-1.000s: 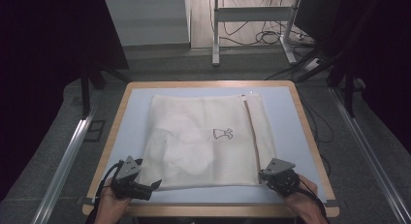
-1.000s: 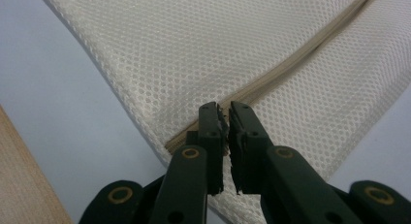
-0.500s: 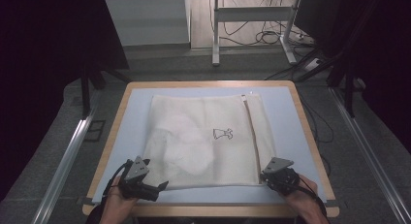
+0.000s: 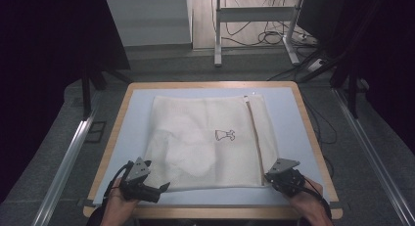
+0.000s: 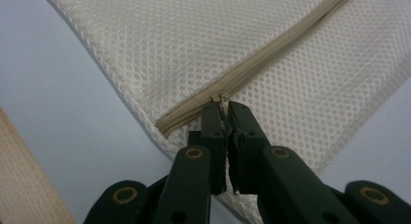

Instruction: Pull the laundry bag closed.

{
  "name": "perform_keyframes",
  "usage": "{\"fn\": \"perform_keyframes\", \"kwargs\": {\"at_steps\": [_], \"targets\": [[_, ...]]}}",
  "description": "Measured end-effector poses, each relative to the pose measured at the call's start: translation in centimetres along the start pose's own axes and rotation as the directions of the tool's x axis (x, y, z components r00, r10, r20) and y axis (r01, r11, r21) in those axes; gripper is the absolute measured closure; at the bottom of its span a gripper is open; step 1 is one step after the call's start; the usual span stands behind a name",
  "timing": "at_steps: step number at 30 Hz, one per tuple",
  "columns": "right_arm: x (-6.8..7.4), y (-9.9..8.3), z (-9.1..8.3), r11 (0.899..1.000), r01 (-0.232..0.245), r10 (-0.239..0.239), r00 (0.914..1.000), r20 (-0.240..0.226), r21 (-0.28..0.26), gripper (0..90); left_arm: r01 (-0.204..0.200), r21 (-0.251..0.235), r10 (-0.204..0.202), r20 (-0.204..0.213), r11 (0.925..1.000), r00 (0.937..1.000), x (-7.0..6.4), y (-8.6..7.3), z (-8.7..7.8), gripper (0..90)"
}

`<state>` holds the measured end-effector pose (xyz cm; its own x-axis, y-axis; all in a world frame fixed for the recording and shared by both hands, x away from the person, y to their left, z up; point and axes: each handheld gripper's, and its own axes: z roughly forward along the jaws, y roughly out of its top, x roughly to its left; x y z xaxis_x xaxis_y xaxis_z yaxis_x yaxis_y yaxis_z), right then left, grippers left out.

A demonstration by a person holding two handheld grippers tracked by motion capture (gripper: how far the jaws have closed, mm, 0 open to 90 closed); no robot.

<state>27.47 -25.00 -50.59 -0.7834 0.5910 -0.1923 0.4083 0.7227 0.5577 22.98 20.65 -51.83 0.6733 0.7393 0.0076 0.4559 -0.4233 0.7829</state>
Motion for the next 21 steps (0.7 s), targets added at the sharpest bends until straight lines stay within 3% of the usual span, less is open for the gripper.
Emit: {"fn": "perform_keyframes", "kwargs": {"at_steps": [6,14,21], "targets": [[0.1,0.4,-0.6,0.998,0.024,-0.023,0.9996,0.015,-0.066,84.9,0.003,-0.006,-0.003,0.018,1.0000,0.9998,-0.2,0.4,0.4,0.4],[0.0,0.4,-0.7,0.996,0.026,-0.025,0.9996,0.013,-0.086,84.2,0.001,-0.015,0.000,0.067,0.9999,0.9977,-1.1,2.3,2.5,1.4],[-0.2,0.6,-0.7,0.995,0.030,-0.029,0.9995,0.016,-0.096,83.9,-0.044,-0.007,0.044,0.119,0.9990,0.9919,-2.6,4.4,4.5,1.3]]}}
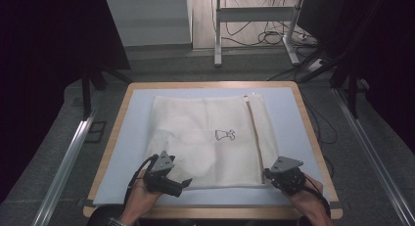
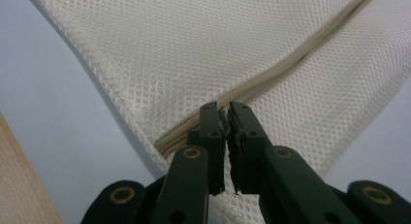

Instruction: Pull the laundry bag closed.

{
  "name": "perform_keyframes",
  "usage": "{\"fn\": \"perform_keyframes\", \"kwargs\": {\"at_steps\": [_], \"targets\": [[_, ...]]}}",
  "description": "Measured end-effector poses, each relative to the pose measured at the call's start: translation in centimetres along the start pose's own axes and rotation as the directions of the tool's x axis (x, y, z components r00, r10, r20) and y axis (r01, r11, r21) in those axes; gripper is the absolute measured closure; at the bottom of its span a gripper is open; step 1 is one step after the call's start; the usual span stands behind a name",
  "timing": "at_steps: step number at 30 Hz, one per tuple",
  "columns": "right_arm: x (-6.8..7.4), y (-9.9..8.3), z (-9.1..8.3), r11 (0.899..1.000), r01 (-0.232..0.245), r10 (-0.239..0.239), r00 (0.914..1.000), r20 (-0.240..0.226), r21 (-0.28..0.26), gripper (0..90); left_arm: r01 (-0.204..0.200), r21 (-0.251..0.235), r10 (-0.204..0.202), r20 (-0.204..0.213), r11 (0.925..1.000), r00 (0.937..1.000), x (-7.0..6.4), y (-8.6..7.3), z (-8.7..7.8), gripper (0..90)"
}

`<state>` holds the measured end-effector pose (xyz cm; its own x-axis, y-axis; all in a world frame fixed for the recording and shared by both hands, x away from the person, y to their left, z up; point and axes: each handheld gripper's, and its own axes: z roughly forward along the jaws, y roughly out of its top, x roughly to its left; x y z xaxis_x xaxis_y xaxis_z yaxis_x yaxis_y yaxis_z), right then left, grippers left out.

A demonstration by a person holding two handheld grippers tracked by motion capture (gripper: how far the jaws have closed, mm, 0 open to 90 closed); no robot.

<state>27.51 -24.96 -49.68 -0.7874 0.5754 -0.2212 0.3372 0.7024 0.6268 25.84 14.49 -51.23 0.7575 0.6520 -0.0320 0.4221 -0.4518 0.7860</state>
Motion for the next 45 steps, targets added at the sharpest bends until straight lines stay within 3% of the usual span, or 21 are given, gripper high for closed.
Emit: {"fn": "perform_keyframes", "kwargs": {"at_steps": [3,12,22,29,36,45], "targets": [[0.0,0.1,0.0,1.000,0.002,-0.002,1.0000,-0.005,-0.003,84.3,-0.005,-0.006,0.005,0.038,1.0000,0.9993,-0.5,0.8,1.0,1.6],[-0.1,0.1,0.0,1.000,-0.005,0.005,0.9999,-0.016,-0.002,84.9,-0.055,-0.016,0.056,0.084,0.9984,0.9949,-2.3,2.8,3.6,8.0],[-0.1,0.1,0.0,1.000,-0.003,0.003,0.9998,-0.019,-0.007,85.0,-0.073,-0.032,0.077,0.173,0.9968,0.9819,-3.7,4.5,6.4,22.9],[-0.1,0.1,0.1,1.000,-0.006,0.005,0.9998,-0.021,-0.003,85.1,-0.085,-0.047,0.093,0.201,0.9953,0.9751,-4.4,5.4,7.8,35.0],[0.0,0.1,0.1,1.000,-0.007,0.007,0.9998,-0.017,0.001,84.8,-0.106,-0.048,0.114,0.226,0.9932,0.9675,-5.4,6.2,8.9,42.3],[0.1,0.1,0.1,1.000,0.002,-0.001,0.9999,-0.012,0.008,84.8,-0.110,-0.051,0.119,0.244,0.9926,0.9623,-6.1,6.9,9.7,50.7]]}}
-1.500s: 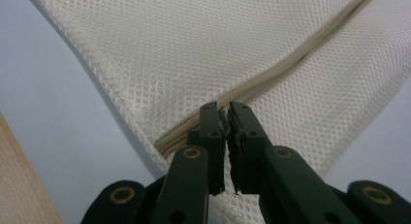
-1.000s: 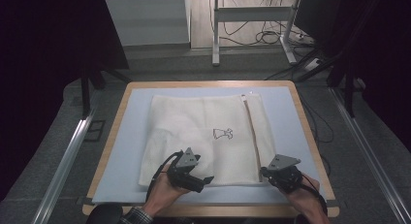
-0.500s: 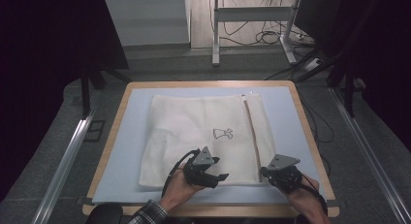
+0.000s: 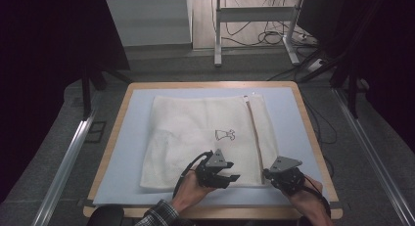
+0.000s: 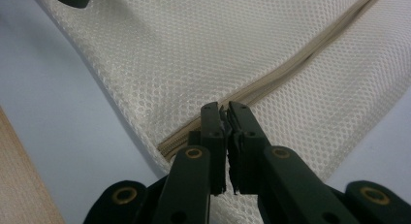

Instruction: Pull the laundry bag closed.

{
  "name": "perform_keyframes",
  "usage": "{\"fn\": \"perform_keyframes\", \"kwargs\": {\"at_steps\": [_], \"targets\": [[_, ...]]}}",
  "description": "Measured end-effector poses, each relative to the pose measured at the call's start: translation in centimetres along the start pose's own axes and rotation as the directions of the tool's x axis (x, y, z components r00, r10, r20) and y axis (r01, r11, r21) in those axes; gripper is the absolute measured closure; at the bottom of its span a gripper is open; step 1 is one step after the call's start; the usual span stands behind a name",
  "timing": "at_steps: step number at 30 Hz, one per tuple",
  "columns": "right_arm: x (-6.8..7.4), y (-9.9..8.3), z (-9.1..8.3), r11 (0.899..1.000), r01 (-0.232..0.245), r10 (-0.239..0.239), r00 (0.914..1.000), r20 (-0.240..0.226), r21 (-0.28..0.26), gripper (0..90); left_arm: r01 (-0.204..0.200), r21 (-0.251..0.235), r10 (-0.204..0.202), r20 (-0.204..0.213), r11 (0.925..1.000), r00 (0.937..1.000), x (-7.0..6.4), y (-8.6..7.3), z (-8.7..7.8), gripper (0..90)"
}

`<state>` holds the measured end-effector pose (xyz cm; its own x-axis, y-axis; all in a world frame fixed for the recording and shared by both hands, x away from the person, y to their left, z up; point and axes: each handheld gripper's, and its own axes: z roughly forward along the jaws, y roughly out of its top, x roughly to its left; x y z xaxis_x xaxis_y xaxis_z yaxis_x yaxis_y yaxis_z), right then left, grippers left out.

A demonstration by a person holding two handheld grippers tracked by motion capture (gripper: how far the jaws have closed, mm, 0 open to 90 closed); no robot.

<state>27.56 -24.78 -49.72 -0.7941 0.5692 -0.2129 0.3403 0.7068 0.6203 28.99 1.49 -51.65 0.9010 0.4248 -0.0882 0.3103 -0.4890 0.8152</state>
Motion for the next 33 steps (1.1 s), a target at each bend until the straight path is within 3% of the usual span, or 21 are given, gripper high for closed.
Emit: {"fn": "perform_keyframes", "kwargs": {"at_steps": [8,19,24,33], "targets": [[0.0,0.0,0.0,1.000,-0.002,0.002,1.0000,0.002,0.002,85.2,-0.008,-0.003,0.008,0.026,1.0000,0.9996,-0.4,0.8,0.9,62.5],[-0.1,0.0,0.0,1.000,-0.011,0.011,0.9999,-0.003,0.001,85.2,-0.047,0.002,0.047,0.037,0.9989,0.9982,-1.1,2.1,2.5,67.2],[-0.2,-0.1,0.0,1.000,-0.029,0.029,0.9996,-0.002,0.002,84.2,-0.060,0.000,0.060,0.060,0.9982,0.9964,-1.7,2.6,3.5,71.0],[-0.2,-0.1,0.0,1.000,-0.030,0.030,0.9995,-0.003,0.009,84.5,-0.060,0.004,0.059,0.086,0.9982,0.9945,-2.4,2.8,4.9,78.5]]}}
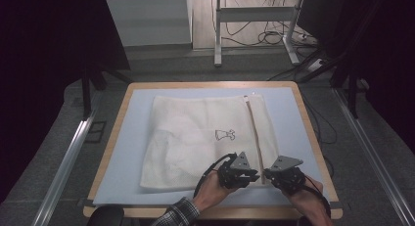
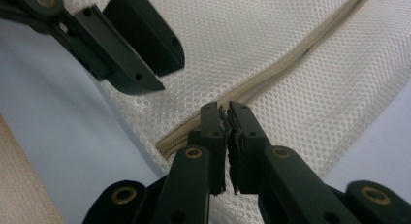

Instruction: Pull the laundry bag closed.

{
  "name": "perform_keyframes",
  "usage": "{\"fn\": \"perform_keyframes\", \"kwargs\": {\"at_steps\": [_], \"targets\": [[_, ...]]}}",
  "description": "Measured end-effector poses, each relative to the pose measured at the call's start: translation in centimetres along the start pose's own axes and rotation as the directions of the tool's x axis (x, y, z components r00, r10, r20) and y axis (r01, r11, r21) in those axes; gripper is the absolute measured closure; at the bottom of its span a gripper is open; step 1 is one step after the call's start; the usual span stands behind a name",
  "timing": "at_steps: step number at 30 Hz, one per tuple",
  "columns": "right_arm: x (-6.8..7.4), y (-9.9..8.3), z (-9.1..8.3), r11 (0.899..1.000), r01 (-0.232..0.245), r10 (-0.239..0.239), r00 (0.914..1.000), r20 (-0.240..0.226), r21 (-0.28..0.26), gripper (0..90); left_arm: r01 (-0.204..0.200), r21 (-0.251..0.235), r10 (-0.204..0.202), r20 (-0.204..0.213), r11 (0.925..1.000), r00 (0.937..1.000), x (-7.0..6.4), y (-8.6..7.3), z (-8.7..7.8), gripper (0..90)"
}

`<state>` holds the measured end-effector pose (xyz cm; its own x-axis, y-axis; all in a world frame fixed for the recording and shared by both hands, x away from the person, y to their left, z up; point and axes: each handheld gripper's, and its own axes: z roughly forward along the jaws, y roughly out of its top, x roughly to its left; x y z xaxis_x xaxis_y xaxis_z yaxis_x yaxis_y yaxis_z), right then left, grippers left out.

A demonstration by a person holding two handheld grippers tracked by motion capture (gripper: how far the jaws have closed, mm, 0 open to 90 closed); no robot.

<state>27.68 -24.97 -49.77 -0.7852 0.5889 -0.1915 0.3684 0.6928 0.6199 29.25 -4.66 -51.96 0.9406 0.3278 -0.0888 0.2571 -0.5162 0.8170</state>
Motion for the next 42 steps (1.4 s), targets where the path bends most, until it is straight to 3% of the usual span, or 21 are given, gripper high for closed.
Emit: {"fn": "perform_keyframes", "kwargs": {"at_steps": [8,11,15,19,26,31,42], "targets": [[0.0,0.0,0.1,1.000,0.006,-0.006,1.0000,-0.001,0.002,85.2,-0.019,0.054,0.019,0.000,0.9984,0.9998,-0.1,-0.5,1.2,88.1],[0.0,0.0,0.2,1.000,0.008,-0.008,0.9999,-0.007,0.007,85.2,-0.029,0.105,0.029,-0.002,0.9941,0.9996,-0.2,-0.6,1.9,88.8],[0.2,0.1,0.3,1.000,0.014,-0.014,0.9999,-0.003,0.015,85.1,-0.023,0.098,0.024,-0.013,0.9949,0.9996,-0.4,-0.8,1.9,89.3],[0.3,0.0,0.4,0.999,0.030,-0.030,0.9995,0.012,0.025,84.6,-0.048,0.097,0.052,-0.039,0.9941,0.9979,-0.8,-0.9,2.0,89.5],[0.5,0.0,0.5,0.997,0.061,-0.062,0.9978,0.022,0.053,84.6,-0.016,0.094,0.017,-0.015,0.9954,0.9997,-0.4,-0.9,2.0,89.6],[0.6,0.3,0.7,0.995,0.089,-0.091,0.9949,0.044,0.051,85.6,-0.037,0.102,0.040,-0.025,0.9941,0.9989,-0.5,-0.9,1.9,89.8],[0.0,0.7,1.3,0.993,0.102,-0.106,0.9918,0.071,0.055,86.0,-0.038,0.101,0.041,-0.023,0.9942,0.9989,-0.5,-0.9,1.9,89.8]]}}
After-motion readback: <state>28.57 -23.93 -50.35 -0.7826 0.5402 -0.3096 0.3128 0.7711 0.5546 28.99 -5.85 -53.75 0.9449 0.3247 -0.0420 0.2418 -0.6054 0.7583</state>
